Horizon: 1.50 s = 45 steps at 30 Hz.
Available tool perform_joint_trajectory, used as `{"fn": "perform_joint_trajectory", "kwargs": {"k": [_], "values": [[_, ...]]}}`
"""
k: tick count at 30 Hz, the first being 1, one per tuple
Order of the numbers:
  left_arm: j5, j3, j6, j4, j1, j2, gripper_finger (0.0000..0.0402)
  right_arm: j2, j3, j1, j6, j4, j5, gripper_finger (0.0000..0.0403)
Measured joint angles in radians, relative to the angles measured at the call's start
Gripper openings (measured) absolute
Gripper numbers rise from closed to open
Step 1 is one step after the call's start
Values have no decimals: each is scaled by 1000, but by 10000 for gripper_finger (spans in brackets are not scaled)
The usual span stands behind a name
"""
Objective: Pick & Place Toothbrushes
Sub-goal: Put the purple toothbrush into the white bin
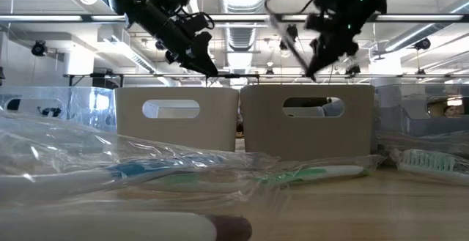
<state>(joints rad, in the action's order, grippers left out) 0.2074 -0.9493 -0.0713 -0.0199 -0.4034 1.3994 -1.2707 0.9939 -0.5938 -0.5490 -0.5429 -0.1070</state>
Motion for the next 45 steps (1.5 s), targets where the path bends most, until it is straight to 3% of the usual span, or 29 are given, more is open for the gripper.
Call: {"fn": "perform_joint_trajectory", "kwargs": {"k": [4, 7, 15, 22, 26, 31, 40, 45], "values": [[0, 8, 0, -5, 3, 0, 170, 56, -15, 3, 138, 82, -198, 24], [0, 23, 0, -18, 6, 0, 170, 78, -60, 20, 192, 194, -287, 23], [-25, 27, -1, 91, 6, 0, 170, 83, -247, 97, 296, 599, -329, 23], [-331, 107, -11, 450, 8, 0, 170, 81, -365, 145, 364, 982, -329, 23], [-382, 163, -11, 648, 14, 0, 170, 81, -377, 165, 357, 1020, -319, 23], [-407, 182, -12, 744, 40, 0, 170, 80, -393, 183, 333, 1018, -311, 23], [-406, 106, -43, 730, 108, 14, 170, 80, -394, 182, 330, 1026, -309, 23], [-401, 22, -116, 639, 149, 58, 170, 80, -394, 182, 329, 1030, -309, 23]]}}
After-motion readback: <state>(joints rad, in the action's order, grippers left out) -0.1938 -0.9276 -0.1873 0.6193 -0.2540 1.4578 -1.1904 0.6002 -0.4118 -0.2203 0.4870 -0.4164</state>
